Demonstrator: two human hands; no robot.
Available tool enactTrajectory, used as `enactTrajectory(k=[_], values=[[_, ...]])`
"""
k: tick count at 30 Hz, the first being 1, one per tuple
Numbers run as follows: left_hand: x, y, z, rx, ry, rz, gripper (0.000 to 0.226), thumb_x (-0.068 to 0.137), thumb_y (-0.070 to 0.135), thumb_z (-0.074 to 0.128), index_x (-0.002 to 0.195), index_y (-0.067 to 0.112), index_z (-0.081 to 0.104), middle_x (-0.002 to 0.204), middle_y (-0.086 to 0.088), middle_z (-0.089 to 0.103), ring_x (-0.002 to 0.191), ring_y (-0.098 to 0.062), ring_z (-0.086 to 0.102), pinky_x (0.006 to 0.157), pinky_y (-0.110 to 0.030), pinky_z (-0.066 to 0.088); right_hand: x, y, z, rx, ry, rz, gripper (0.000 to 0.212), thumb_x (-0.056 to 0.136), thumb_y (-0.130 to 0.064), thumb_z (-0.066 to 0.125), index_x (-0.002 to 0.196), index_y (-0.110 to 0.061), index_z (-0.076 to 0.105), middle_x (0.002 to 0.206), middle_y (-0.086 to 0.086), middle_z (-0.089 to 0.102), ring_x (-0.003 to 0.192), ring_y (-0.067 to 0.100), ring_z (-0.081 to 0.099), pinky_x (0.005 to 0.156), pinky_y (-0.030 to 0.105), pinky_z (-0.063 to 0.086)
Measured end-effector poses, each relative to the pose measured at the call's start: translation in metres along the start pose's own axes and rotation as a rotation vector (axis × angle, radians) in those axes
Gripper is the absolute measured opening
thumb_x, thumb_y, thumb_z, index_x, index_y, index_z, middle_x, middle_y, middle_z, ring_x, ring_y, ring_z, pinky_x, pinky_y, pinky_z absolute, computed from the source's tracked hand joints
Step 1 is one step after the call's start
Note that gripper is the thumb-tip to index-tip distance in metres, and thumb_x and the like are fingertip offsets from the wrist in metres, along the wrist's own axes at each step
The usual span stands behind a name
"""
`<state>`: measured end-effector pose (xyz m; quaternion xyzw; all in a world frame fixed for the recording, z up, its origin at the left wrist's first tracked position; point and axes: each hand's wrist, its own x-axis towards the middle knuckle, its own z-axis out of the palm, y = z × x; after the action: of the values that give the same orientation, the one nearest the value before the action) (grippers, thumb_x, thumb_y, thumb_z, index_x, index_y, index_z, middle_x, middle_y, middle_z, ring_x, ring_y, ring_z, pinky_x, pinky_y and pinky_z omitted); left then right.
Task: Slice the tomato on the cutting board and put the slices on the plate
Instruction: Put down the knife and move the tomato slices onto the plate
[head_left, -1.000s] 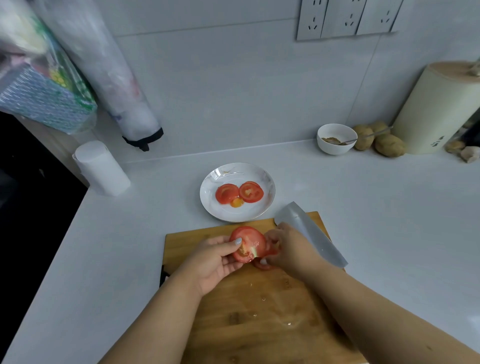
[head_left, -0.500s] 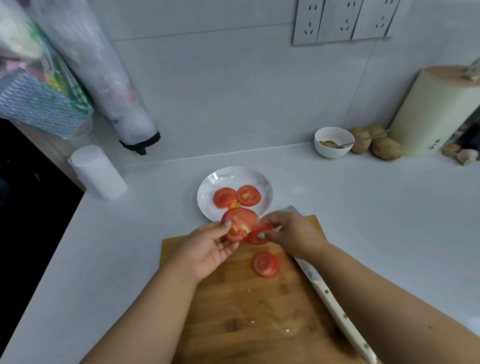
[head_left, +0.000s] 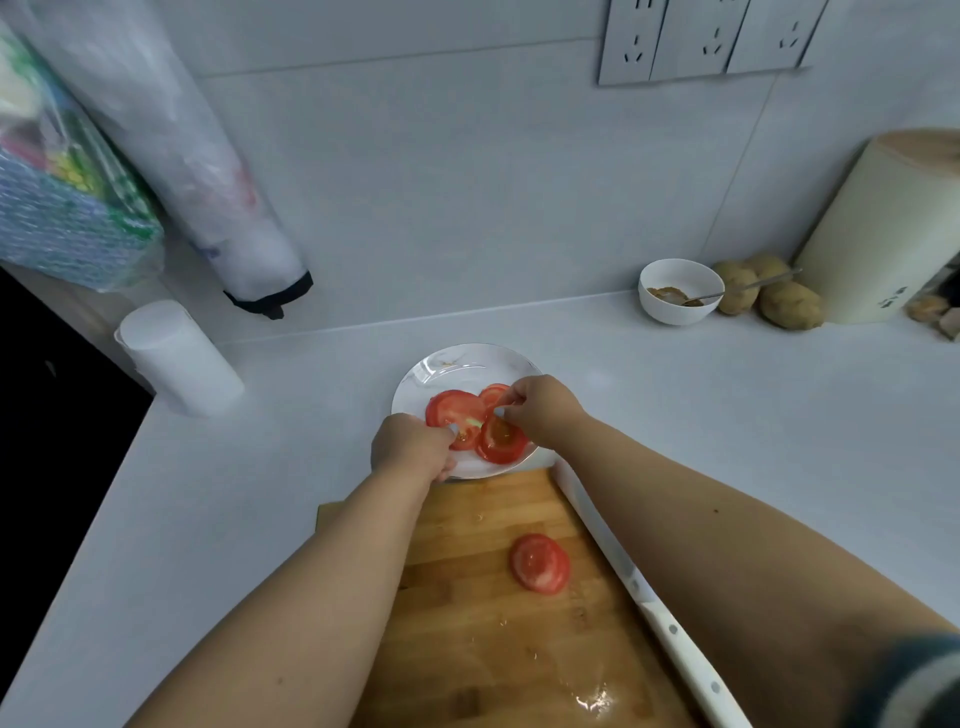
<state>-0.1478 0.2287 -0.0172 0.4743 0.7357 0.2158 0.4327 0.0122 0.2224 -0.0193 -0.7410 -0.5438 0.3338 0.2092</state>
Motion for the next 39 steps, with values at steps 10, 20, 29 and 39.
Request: enactTrajectory(k=[10,20,29,39], values=[[-0.025,-0.001,-0.008,0.339,0.009,0.411,0.018,0.078,0.037,0.07,0.083,0.021,0.063,0.085,0.004,0.063,0.08,-0.019,0.058,0.068,-0.03,0.048,-0.016,0.005,-0.014,-0.139,0.102,-0.067,0.022,0.085,-0.018,0.07,0.105,-0.013,0.068,0.108,0.004,0.068,0.096,0.021,0.06,0.076,0.029,0.044],[-0.076,-0.038,0.023,0.546,-0.514,0.43,0.051,0.059,0.034,0.085,0.102,0.025,0.06,0.101,0.003,0.06,0.088,-0.014,0.058,0.077,-0.028,0.047,-0.099,0.016,-0.017,-0.557,-0.247,-0.073,0.024,0.085,-0.03,0.067,0.102,-0.013,0.071,0.099,-0.001,0.069,0.094,0.018,0.063,0.076,0.025,0.048],[-0.091,-0.044,0.03,0.608,-0.441,0.482,0.051,0.058,0.034,0.085,0.096,0.025,0.051,0.096,0.003,0.061,0.089,-0.019,0.057,0.08,-0.038,0.049,-0.113,0.02,0.01,-0.653,-0.358,-0.034,0.021,0.089,-0.024,0.064,0.101,-0.007,0.068,0.072,0.001,0.051,0.078,0.02,0.052,0.066,0.026,0.039],[-0.089,-0.056,0.013,0.396,-0.436,0.436,0.019,0.075,0.025,0.076,0.086,0.025,0.06,0.082,0.005,0.061,0.073,-0.01,0.056,0.063,-0.023,0.044,-0.122,0.023,0.005,-0.421,-0.344,-0.031,0.023,0.087,-0.02,0.066,0.109,-0.014,0.068,0.105,0.007,0.068,0.084,0.016,0.056,0.068,0.022,0.044]])
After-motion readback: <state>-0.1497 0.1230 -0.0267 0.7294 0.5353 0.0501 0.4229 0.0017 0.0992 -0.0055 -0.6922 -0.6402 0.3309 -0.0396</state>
